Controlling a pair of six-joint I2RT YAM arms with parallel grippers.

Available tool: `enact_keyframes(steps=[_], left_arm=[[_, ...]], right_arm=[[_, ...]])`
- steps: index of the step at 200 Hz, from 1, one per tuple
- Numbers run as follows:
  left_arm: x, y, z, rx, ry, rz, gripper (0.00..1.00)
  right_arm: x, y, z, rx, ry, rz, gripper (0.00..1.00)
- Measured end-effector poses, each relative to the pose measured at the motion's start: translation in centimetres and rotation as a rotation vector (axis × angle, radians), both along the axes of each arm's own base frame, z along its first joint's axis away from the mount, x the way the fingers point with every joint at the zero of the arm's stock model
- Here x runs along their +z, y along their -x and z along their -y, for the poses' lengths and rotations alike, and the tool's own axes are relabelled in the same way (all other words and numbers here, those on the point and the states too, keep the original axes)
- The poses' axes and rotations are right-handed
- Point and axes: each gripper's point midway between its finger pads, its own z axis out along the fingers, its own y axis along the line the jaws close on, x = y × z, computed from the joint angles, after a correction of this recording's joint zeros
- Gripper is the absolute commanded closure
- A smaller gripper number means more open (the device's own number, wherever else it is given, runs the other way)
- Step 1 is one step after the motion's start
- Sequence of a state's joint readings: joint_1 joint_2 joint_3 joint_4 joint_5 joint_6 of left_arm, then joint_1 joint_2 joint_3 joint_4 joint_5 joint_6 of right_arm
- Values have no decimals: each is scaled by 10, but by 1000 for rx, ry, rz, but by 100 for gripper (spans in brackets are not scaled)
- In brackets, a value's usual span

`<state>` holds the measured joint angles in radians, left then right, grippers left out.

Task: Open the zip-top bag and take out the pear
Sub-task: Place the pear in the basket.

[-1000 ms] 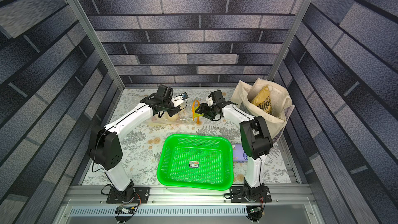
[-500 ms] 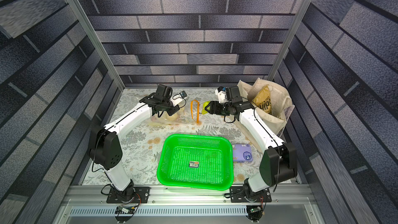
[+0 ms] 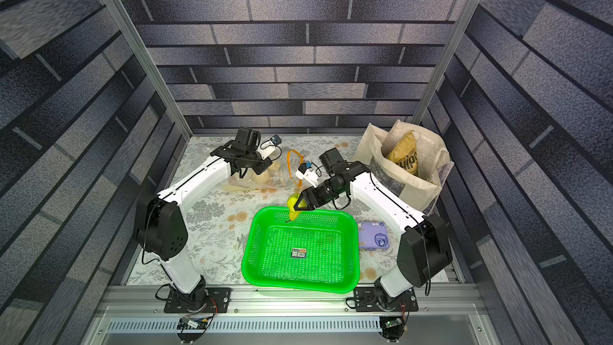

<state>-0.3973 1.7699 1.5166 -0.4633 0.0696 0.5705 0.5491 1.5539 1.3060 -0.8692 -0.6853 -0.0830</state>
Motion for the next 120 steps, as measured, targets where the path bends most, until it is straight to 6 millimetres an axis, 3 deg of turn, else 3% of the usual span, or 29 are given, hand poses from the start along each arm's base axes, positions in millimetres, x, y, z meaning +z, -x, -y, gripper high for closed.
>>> enact_keyframes(steps=[42,87,120], left_arm=[[0,0,0,1,0,1,100],[0,0,0,2,-1,1,100],[1,-1,0,3,-1,4,100]], right_arm=[[-36,14,5,76,116,-66,39],[-73,34,5,172,264,-100,32],[-85,37,7,197,331,-79,27]])
